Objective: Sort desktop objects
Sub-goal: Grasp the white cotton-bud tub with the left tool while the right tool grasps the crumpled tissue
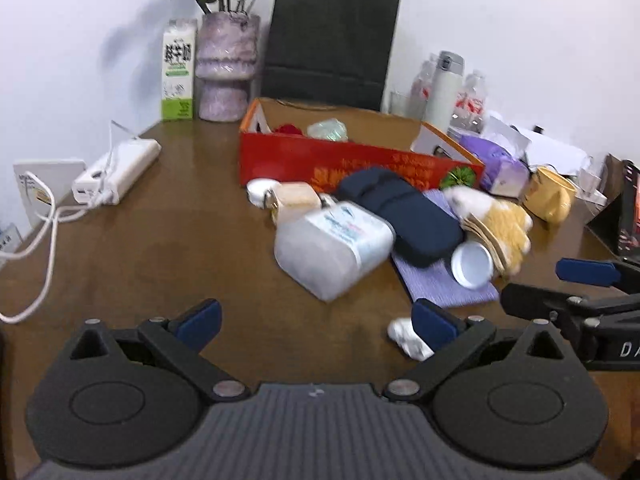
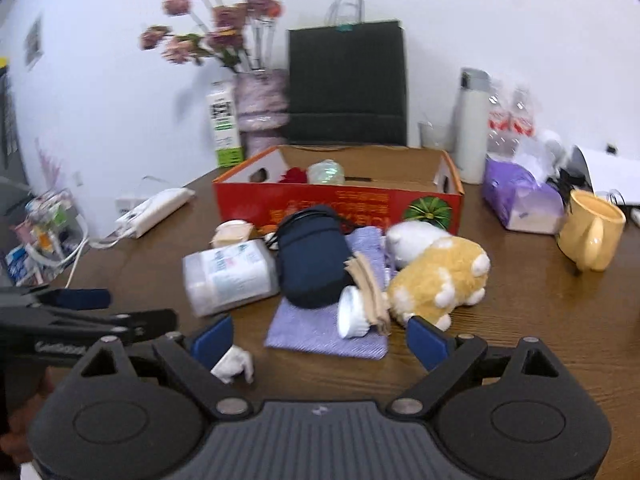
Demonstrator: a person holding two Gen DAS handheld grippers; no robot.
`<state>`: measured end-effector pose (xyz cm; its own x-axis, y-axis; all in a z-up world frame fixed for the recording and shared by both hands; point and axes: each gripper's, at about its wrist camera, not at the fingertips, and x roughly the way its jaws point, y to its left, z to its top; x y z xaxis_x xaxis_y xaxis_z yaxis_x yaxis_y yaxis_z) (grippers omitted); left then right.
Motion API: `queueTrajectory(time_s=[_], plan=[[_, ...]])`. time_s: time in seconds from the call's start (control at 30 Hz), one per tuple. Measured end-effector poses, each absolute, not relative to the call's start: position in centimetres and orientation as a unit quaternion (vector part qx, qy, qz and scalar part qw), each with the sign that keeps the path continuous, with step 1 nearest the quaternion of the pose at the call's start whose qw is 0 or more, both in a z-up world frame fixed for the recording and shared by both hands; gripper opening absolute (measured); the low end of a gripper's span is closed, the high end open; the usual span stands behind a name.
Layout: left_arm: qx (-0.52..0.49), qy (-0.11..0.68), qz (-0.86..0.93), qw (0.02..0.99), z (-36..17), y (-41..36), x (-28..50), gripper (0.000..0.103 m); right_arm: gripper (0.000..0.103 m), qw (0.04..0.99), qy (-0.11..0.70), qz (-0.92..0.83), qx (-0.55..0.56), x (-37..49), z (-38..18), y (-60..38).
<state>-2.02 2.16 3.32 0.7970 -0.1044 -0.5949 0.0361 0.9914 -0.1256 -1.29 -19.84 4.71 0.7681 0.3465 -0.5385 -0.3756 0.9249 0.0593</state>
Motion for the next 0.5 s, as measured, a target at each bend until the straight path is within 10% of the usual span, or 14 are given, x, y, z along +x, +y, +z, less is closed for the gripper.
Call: queueTrajectory(time_s=[0.37, 0.5], plan=[[-0.033, 0.312, -0.049, 0.948, 2.2, 3.3, -3.7, 0.103, 0.090, 0.931, 0.290, 0.220, -0.040, -2.9, 2.7, -18.5], [-0.006, 0.284, -0.073, 0.956, 2.3, 3.4, -1.7, 0.103, 0.074, 0.916, 0.306, 0.256, -0.044, -1.6, 2.0, -17.0]])
